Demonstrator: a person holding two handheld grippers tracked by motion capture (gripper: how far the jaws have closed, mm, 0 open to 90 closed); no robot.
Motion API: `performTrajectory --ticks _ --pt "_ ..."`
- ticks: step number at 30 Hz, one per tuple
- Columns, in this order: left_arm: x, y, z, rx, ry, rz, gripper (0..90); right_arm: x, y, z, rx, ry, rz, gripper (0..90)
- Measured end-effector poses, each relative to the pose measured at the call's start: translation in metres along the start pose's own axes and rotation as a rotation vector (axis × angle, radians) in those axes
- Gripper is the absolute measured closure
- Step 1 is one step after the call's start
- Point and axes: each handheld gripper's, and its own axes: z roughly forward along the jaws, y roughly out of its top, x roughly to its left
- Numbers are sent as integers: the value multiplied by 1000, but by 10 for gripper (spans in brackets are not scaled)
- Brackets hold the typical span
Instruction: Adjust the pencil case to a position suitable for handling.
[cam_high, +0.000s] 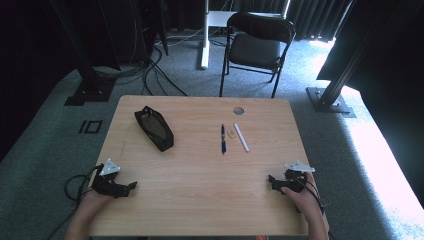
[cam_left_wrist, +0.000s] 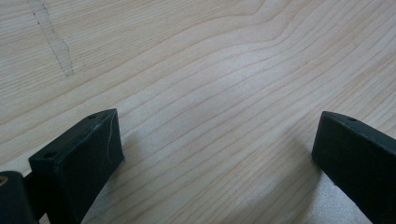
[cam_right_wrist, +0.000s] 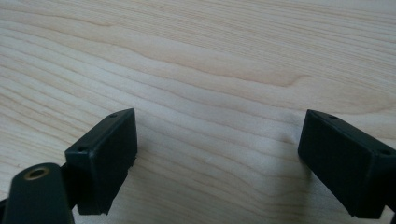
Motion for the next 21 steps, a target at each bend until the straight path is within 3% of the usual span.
performTrajectory --ticks 13,21 --pt "0 1 0 2 3 -3 21 1 0 0 1 -3 2 115" --pt "0 0 0 3 2 -2 21 15 3 3 -2 16 -21 130"
